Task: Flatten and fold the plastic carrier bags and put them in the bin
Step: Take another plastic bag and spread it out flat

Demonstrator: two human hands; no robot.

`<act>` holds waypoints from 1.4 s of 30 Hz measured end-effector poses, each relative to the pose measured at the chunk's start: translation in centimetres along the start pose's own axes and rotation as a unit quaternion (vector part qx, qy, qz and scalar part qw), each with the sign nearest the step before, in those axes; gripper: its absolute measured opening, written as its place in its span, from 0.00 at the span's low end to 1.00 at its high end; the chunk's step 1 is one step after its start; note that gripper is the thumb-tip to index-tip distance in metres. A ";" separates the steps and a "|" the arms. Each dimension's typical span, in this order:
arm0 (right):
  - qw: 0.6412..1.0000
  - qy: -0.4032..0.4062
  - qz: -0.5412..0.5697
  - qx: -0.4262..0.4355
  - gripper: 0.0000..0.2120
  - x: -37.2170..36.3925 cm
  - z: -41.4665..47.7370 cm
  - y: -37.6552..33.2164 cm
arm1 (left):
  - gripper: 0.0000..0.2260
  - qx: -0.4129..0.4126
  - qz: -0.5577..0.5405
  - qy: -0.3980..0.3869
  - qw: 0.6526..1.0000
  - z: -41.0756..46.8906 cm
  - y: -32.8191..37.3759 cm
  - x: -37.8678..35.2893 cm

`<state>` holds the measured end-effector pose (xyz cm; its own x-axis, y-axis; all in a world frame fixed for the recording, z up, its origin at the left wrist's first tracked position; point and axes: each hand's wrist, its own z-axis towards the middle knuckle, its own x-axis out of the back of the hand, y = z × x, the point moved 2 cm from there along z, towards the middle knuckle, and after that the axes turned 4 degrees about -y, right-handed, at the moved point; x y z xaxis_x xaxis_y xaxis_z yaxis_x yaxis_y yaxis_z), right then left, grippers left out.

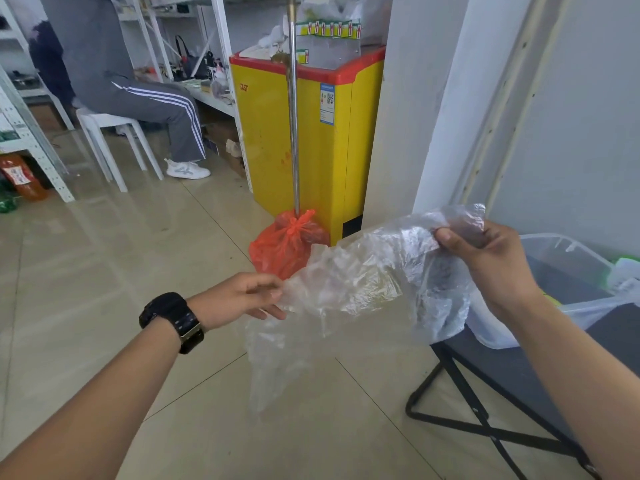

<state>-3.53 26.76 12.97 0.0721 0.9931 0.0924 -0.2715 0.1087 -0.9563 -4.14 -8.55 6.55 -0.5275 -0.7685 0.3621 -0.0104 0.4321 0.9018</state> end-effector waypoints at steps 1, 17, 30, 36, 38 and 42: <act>1.000 0.003 0.004 -0.003 0.04 0.2 0.1 0.1 | 0.20 -0.013 -0.002 -0.012 1.000 -0.1 0.2 -0.2; 0.997 -0.005 -0.044 -0.063 0.04 2.6 1.8 2.6 | 0.10 -0.019 0.183 0.196 0.963 -2.8 -1.0 5.4; 0.991 -0.090 -0.094 0.035 0.08 -2.1 0.2 -1.2 | 0.31 -0.128 0.148 0.216 0.957 -2.2 3.8 1.5; 0.985 -0.087 -0.131 0.070 0.04 -4.1 -0.3 -2.6 | 0.03 -0.126 0.146 0.132 0.972 0.5 4.6 -2.9; 0.980 0.064 -0.174 0.072 0.11 -3.0 0.0 -1.6 | 0.02 -0.130 0.107 0.173 0.970 0.3 4.7 -1.9; 0.959 0.249 -0.117 -0.073 0.33 -2.7 -0.4 1.7 | 0.05 -0.096 -0.121 0.250 0.956 -0.6 4.6 -0.1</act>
<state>-3.78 24.24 10.98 0.5737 0.7944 0.1996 -0.0581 0.2825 -0.9575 -3.61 -6.85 10.79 -0.0564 -0.9851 0.1624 0.1013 0.1561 0.9825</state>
